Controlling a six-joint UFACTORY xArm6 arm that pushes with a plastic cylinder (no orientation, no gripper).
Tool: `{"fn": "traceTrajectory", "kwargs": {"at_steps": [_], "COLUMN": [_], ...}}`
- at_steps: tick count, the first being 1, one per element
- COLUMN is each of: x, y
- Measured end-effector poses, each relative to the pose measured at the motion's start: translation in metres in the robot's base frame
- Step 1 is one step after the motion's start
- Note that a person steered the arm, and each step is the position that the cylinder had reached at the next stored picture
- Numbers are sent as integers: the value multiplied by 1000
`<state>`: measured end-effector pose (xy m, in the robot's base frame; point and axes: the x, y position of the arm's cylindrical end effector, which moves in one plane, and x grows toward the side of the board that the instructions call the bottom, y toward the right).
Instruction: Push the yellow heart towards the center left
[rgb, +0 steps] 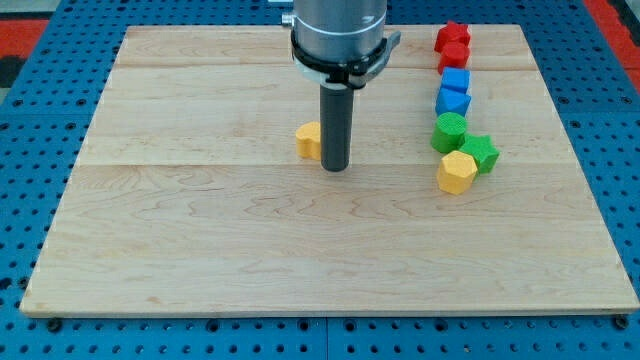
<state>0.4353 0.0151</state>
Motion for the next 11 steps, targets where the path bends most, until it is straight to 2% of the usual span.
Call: {"fn": "traceTrajectory", "kwargs": {"at_steps": [2, 5, 7, 8, 11], "x": [-58, -20, -20, -32, -86], "y": [14, 9, -53, -75, -77]}}
